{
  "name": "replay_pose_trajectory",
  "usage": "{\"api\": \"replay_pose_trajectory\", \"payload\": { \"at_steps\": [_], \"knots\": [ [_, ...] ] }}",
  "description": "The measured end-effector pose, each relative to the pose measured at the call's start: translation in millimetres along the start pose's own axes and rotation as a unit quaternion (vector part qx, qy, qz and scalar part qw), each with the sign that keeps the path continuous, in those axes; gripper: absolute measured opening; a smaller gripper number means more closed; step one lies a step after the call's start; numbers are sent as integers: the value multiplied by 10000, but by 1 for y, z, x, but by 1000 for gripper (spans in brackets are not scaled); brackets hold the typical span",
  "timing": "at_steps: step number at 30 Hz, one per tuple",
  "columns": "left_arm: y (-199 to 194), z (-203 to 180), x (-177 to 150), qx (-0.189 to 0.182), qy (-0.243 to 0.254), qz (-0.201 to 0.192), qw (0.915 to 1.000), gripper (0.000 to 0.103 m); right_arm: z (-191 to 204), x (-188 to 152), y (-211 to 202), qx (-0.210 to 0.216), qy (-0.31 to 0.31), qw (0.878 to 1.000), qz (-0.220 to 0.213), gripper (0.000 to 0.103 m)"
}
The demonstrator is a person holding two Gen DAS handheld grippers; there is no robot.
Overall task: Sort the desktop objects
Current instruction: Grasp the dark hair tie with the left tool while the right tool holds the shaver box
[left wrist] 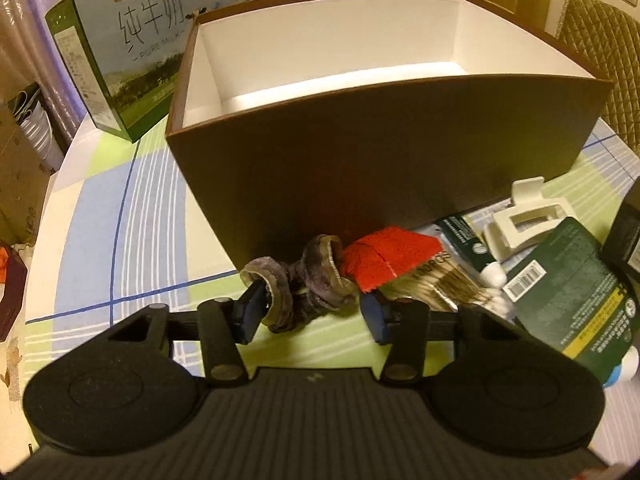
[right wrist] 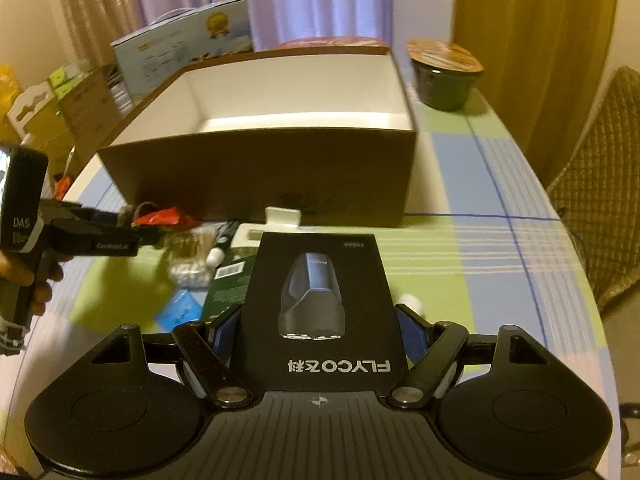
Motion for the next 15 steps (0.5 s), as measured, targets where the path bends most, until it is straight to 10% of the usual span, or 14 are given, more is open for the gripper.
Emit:
{"api": "replay_pose_trajectory", "payload": {
  "at_steps": [8,15],
  "knots": [
    [1,3,-1,-166,-159,-26,9997,18,2,-1,8,-6,-218,9997,62,76],
    [-22,13,-16,-145,-268,68,9995,15,6,-13,21,-80,-719,9963,469,76]
  ]
}}
Point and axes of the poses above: each gripper's, at about its wrist camera, not at the fingertips, and y roughly the way its jaws point, z to its left, x to its top, the point moved 7 cm from there along y, roughly the way its jaws point, and after that the axes turned 13 degrees about -y, right-handed, at the moved point
